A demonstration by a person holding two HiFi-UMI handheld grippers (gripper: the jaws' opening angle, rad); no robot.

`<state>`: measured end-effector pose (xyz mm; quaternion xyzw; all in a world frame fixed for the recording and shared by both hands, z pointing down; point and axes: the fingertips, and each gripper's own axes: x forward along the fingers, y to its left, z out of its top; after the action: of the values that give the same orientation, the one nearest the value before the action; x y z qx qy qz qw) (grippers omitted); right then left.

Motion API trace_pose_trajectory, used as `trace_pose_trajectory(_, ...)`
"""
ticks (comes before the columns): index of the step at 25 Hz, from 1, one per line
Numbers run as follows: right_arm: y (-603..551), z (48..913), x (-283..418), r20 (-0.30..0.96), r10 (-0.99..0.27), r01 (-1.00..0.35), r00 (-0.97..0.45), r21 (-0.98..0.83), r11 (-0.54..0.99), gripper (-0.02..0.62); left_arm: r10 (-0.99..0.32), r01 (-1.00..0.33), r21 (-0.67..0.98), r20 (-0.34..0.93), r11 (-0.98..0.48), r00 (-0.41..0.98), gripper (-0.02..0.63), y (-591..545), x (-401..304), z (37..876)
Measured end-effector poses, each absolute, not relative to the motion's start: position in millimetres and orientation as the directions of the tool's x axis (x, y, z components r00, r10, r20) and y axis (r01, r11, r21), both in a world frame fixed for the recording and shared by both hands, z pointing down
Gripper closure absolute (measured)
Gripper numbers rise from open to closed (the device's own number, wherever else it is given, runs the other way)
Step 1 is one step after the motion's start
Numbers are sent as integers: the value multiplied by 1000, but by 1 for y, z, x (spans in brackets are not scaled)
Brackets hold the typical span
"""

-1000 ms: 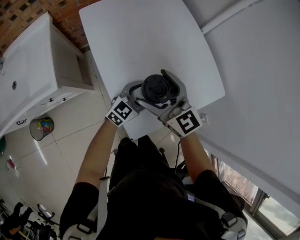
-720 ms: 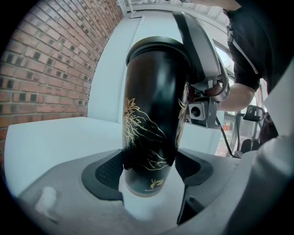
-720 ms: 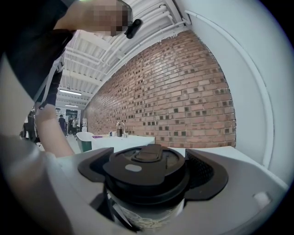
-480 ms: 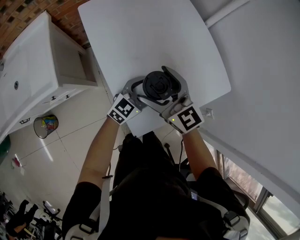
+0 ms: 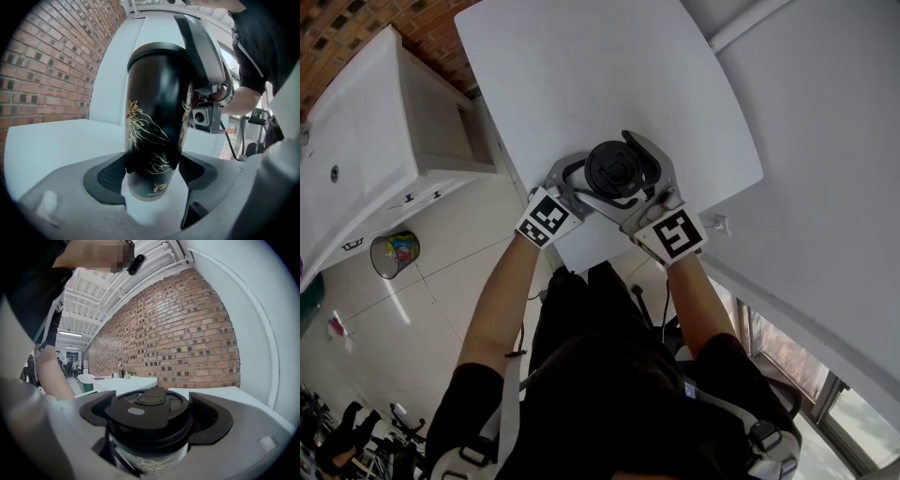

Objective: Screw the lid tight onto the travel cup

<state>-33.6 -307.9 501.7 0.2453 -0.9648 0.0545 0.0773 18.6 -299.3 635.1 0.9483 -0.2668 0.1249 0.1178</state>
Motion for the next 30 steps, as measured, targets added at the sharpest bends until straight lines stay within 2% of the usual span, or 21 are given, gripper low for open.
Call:
trace_pose_trajectory(6,-307,501,-33,133,-470,-482,-873,-83,872,115,-476,-535,158,300,-830,827,249,-299,17,636)
trace_pose_trajectory(10,-308,502,-34,158,-482,-494,-862,-51,868,115,-478,-536,153,300,-830,826,249,-300,17,636)
trace_pose_trajectory(18,-314,500,-29,118,-629,-637,-768,-37,770,116,-475,-534,163,298,-830,828,249,-300,18,636)
trace_pose_trajectory(24,-320,499,-24,104,-767,-773,-633,-18,635,127,-474,-533,160,300,-831,828,249,-301,18,636)
trace_pose_trajectory(27,-317,500,-27,107,-733,-741,-672,-70,668,112,-475,-534,162,298,-830,828,249,-301,17,636)
trace_pose_trajectory(29,-311,497,-28,101,-663,-670,-742,-84,738,42,-476,-535,162,299,-829,827,249,-301,17,636)
trace_pose_trajectory(30,-308,495,-27,102,-616,-624,-781,-81,777,38,-476,-536,163,299,-829,827,249,-301,17,636)
